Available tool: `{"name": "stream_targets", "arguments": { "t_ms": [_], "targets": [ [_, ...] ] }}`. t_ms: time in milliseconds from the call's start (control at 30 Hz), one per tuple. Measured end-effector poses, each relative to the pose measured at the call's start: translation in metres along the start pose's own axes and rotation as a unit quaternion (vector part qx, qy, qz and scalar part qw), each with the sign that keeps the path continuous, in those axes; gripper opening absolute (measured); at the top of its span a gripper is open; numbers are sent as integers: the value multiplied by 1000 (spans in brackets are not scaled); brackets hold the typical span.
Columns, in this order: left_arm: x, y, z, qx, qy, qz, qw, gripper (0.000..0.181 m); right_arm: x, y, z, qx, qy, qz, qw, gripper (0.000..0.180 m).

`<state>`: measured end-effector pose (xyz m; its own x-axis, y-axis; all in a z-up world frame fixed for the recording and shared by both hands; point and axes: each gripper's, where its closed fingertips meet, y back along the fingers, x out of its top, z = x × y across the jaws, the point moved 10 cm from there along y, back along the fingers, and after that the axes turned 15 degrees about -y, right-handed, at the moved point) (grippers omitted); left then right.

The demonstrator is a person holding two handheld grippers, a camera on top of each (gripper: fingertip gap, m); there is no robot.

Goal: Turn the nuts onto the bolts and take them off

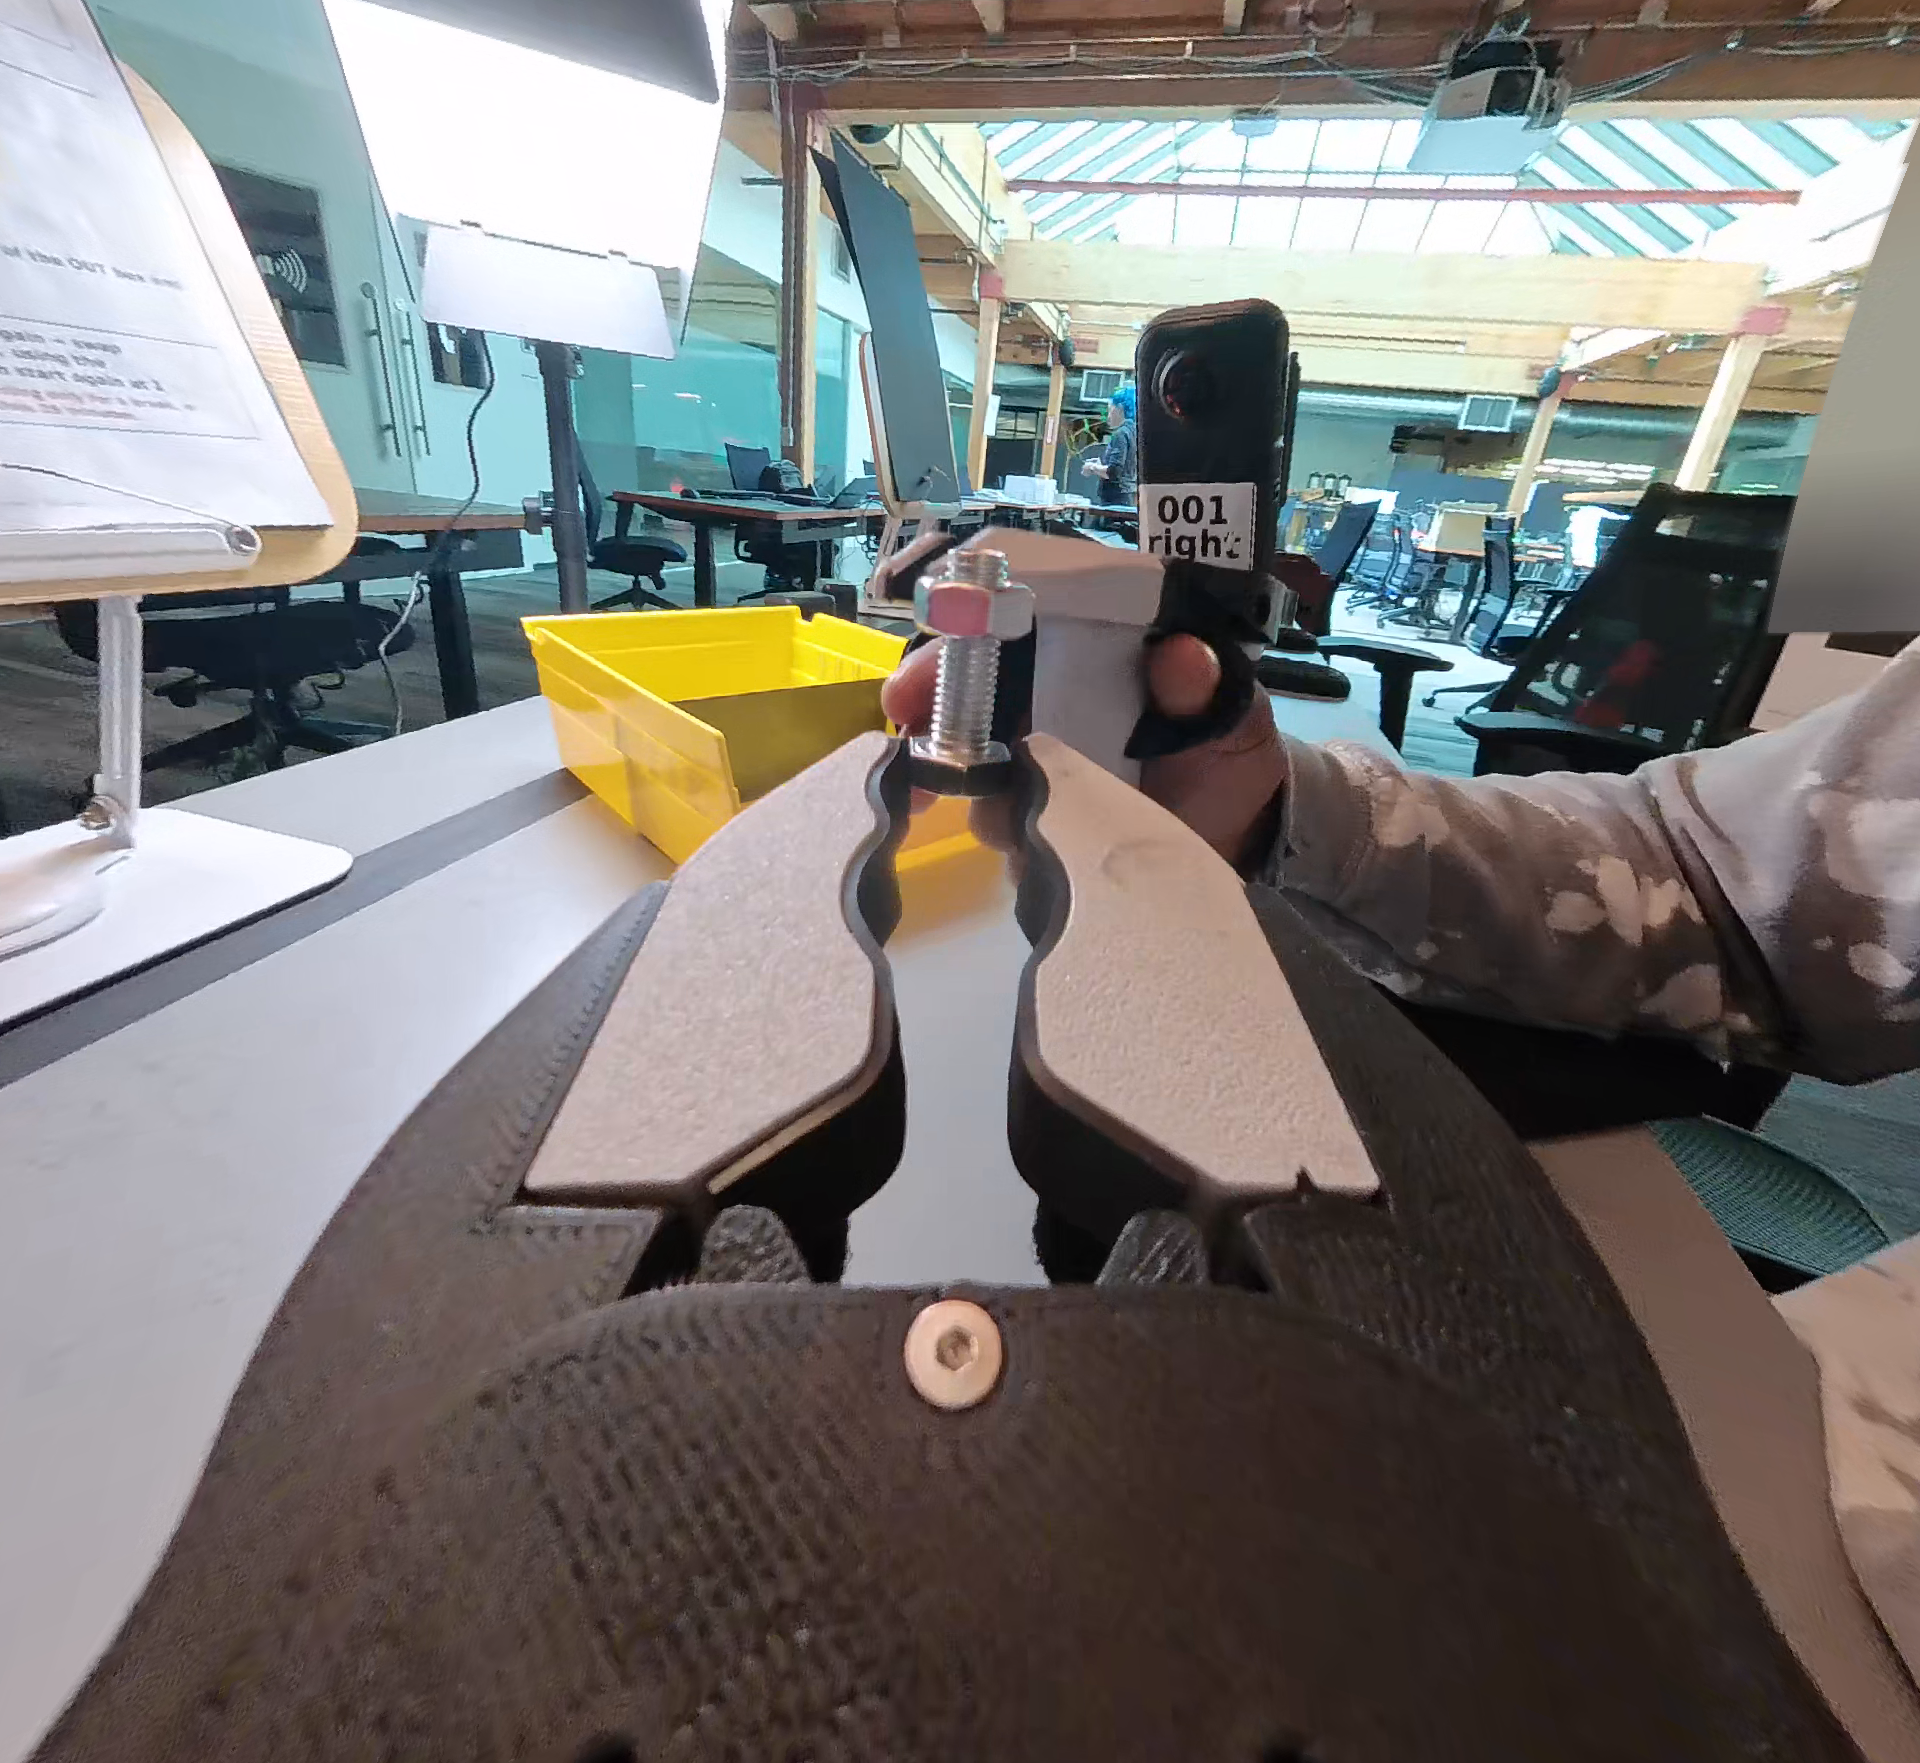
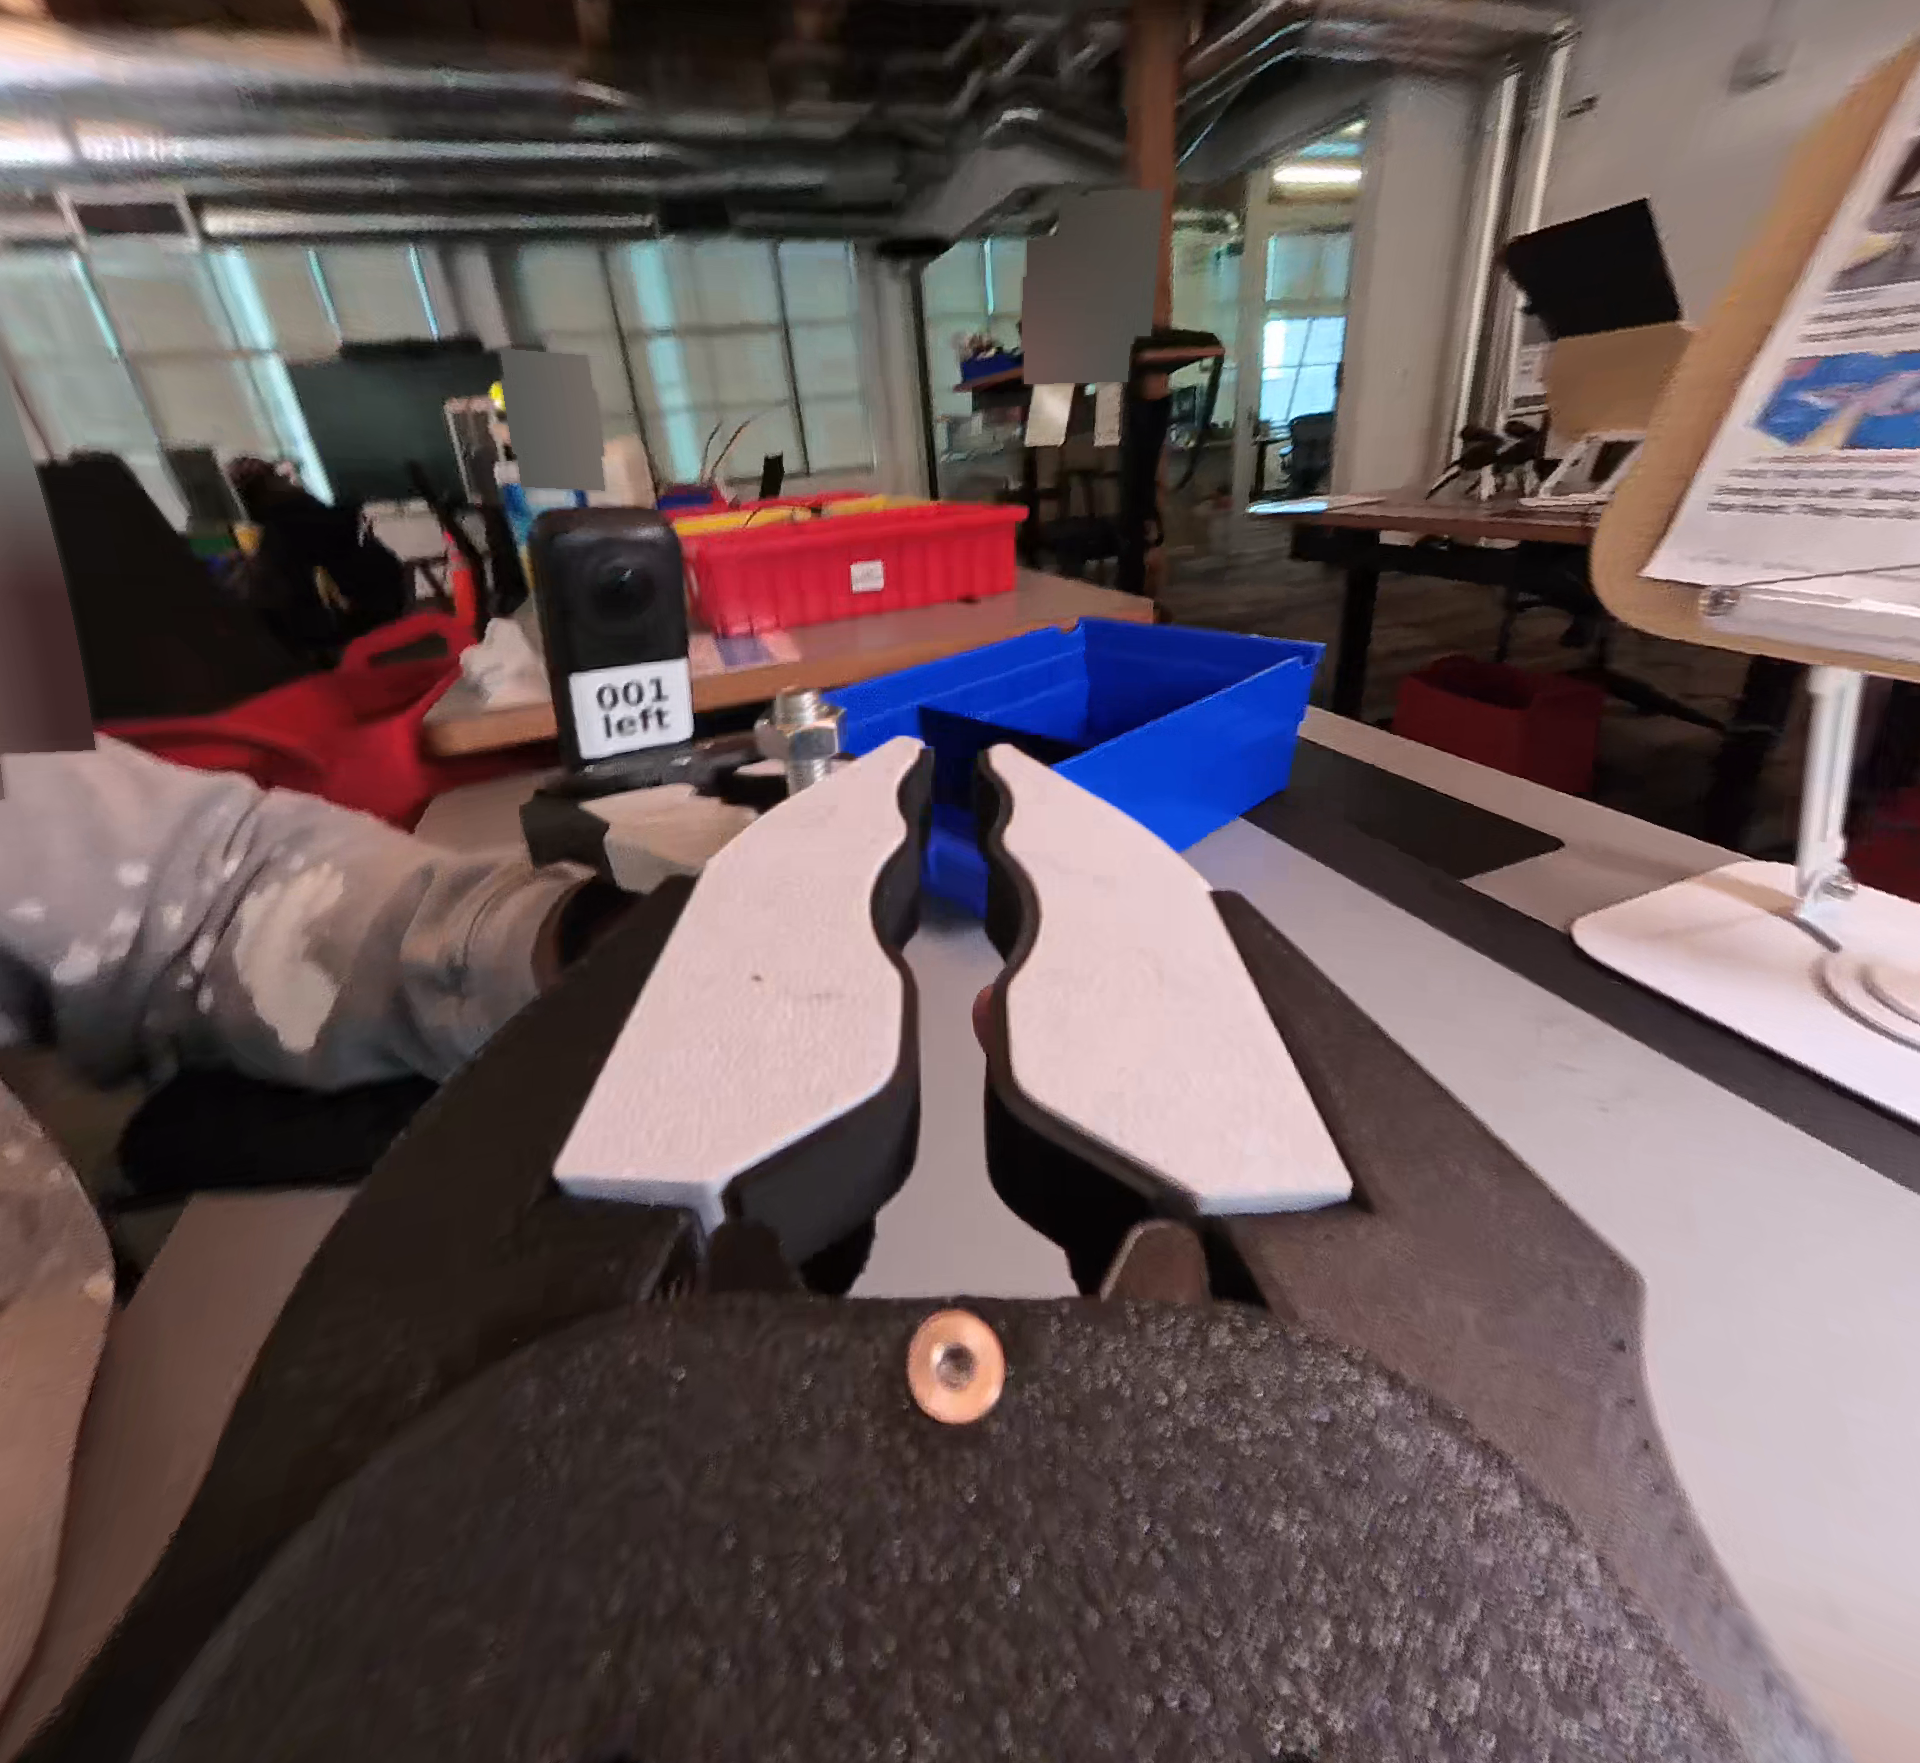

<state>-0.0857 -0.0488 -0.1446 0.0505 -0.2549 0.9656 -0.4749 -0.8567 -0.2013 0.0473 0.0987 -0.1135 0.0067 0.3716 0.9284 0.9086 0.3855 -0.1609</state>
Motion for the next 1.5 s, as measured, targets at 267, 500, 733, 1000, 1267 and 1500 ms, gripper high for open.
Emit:
{"name": "stream_targets", "arguments": {
  "t_ms": [267,500,733,1000,1267,1500],
  "targets": [
    [-4,-2,3,6,-3,-6,1000,19,-9,-17,-16,17,-4,-44,999,26],
    [0,1,-2,17,3,8,1000,19,-2,-9,-10,6,-24,-18,1000,23],
    [0,1,-1,13,2,13,1000,19,-1,-9,-8,-23,-25,1,999,10],
    [-3,-1,0,15,2,2,1000,19,-5,-16,-17,-1,-12,-22,1000,33],
    [-1,1,-1,19,5,7,1000,19,0,-7,-10,-2,-27,7,1000,26],
    [-1,0,0,8,9,10,1000,19,-3,-10,-9,-9,-29,7,1000,14]
  ]
}}
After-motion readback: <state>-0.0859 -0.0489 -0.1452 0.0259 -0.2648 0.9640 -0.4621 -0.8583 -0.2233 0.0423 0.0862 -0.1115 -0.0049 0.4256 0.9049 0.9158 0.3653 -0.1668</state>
